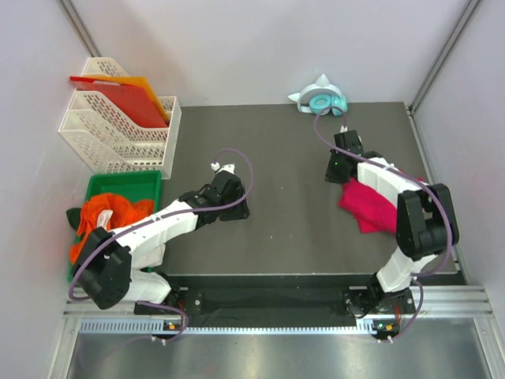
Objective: Fold and stack the t-shirts
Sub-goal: Put the neatly folded tshirt into the corner of the board with the right arm
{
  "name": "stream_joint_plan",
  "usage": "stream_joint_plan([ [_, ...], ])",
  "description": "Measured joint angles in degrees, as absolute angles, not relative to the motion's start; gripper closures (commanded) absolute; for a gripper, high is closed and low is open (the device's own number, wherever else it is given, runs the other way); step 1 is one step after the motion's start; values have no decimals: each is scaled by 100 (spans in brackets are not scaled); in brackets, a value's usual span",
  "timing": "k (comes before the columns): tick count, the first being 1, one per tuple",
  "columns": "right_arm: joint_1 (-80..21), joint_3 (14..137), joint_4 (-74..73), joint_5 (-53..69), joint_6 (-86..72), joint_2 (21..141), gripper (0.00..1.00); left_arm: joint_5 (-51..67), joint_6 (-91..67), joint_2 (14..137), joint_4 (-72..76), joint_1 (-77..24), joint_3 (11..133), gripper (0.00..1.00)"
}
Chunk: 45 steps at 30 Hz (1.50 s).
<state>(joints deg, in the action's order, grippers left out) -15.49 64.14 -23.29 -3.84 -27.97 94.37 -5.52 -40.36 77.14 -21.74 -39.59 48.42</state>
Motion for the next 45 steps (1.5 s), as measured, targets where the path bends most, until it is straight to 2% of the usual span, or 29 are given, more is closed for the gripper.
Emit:
stream_joint_plan([
  [7,-1590,6431,-2292,-384,-2886,10040,80,-578,-4066,7660,-2298,-3983,4755,53],
  [16,-1415,6418,-2788,-683,-3474,10143,80,-650,-4136,7664,-2373,-3986,4744,53],
  [27,-902,6414,-3271,-794,-3616,10180,79,-646,-4167,7900,-2373,-4029,4790,55],
  [45,449,6246,-3214,-499,-3531,10071,82,-650,-4160,7900,-2456,-4051,4801,54],
])
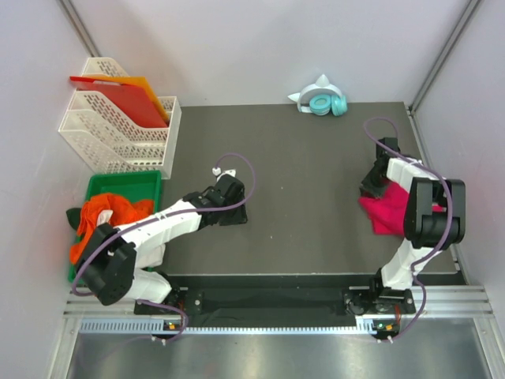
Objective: Fold and stack the t-shirts
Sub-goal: Put the neatly folded tshirt into the corner of the board with the right arm
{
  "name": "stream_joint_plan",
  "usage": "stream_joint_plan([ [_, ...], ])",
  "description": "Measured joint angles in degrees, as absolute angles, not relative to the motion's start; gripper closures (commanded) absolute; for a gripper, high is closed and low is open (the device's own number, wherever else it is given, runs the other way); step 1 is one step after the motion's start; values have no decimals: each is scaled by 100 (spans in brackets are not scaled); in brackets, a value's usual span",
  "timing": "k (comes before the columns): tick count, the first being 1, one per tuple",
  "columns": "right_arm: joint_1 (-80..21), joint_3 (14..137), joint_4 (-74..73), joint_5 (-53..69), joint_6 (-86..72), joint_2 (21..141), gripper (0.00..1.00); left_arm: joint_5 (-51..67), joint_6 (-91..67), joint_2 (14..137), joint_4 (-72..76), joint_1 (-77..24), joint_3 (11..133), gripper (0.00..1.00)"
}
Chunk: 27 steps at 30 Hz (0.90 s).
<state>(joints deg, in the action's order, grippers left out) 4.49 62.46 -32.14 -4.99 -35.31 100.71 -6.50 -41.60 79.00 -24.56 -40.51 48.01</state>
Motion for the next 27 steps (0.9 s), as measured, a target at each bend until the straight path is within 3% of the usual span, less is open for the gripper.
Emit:
stream_joint_plan([
  [5,440,5826,-2827,-287,-3232,9736,80,-648,-4160,7835,-2462,-4058,4799,53],
  [9,27,5478,-2617,132,-3013,8995,60,-648,-4163,7752,-2445,-4115,4783,51],
  [11,-508,5575,-2534,86,-2902,8573,54,-661,-4163,7693,-2447,-4165,4766,50],
  [12,-882,5723,-2523,-49,-2797,8374,43,-692,-4163,7658,-2456,-4200,4764,49],
  [15,-1828,6344,-2423,-464,-2532,7972,32,-816,-4158,7553,-2482,-4307,4764,48],
  [20,-2858,6840,-2198,-1393,-2143,7343,27,-1219,-4115,7411,-2762,-4429,4825,48],
  [27,-4123,6267,-2228,-2696,-1990,6818,24,-1798,-4091,7378,-3179,-4477,4950,50],
])
